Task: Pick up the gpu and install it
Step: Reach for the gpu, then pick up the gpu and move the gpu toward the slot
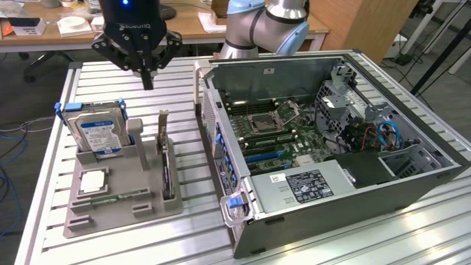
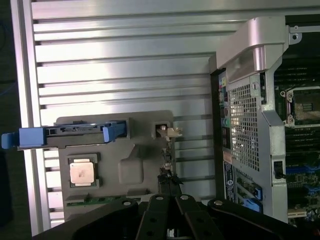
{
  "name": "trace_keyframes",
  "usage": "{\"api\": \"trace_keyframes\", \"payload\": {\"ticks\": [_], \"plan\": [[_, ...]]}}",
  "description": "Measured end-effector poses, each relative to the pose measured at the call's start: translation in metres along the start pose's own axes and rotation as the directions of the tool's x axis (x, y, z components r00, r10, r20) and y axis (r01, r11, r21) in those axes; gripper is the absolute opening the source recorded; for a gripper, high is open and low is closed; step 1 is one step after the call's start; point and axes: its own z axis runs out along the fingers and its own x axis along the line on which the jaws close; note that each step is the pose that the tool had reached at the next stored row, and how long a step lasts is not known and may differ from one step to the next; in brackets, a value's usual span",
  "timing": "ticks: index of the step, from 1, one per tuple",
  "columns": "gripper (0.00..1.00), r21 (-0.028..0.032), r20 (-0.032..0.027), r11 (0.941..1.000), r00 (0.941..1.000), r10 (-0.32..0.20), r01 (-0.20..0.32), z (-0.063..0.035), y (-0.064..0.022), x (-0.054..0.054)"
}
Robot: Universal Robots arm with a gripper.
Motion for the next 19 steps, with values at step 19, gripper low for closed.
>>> {"api": "trace_keyframes", "payload": {"ticks": [19], "plan": [[0.11,0.0002,-0.0012,1.0,1.0,0.005,-0.005,0.0004,-0.0013,-0.008]]}}
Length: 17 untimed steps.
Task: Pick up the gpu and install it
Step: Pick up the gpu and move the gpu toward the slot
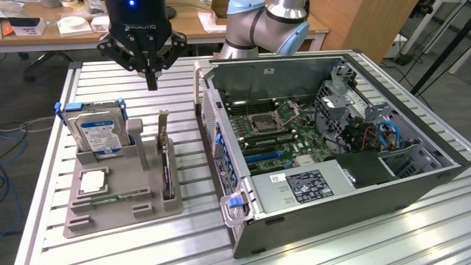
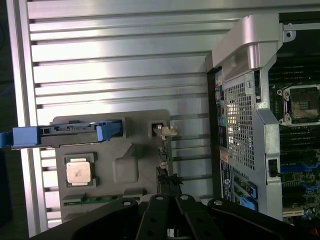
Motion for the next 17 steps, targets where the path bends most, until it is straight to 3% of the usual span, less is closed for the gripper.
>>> {"api": "trace_keyframes", "payload": {"ticks": [7,12,17], "plan": [[0.11,0.0,0.0001,1.0,1.0,0.002,-0.002,0.0,0.0,0.0],[0.35,0.0001,0.0001,1.0,1.0,0.003,-0.003,0.0,0.0,0.0],[0.47,0.0001,0.0002,1.0,1.0,0.004,-0.004,0.0,0.0,0.0]]}}
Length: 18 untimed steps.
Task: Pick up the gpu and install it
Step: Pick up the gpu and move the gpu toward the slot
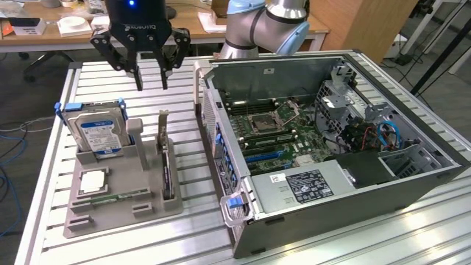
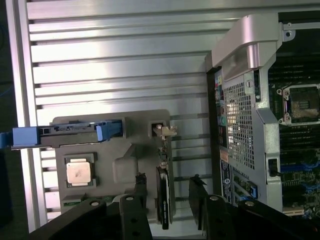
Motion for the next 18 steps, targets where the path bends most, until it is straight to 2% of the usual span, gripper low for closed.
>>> {"api": "trace_keyframes", "payload": {"ticks": [3,8,18], "plan": [[0.47,0.0,0.0,1.0,1.0,0.001,-0.001,0.0009,-0.0054,-0.001],[0.47,-0.0003,0.0012,1.0,1.0,0.0,0.0,0.0086,-0.0234,-0.002],[0.47,-0.0006,0.0056,1.0,1.0,0.003,-0.003,0.0261,-0.0408,-0.005]]}}
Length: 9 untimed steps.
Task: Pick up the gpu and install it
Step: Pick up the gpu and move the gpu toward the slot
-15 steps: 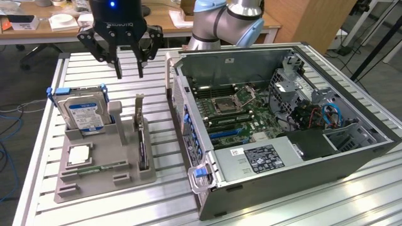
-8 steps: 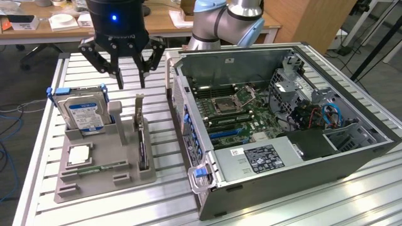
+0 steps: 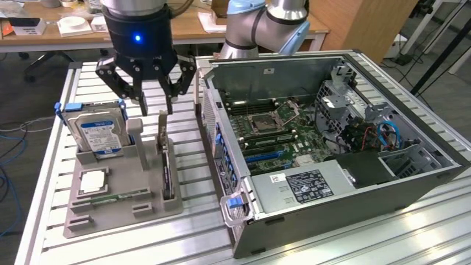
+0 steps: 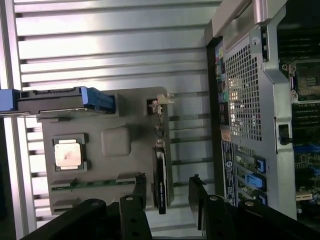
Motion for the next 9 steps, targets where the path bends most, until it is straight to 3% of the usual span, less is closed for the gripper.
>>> {"api": "trace_keyframes", "payload": {"ticks": [9], "plan": [[0.47,-0.0002,0.0024,1.0,1.0,0.001,-0.001,0.016,-0.0102,-0.001]]}}
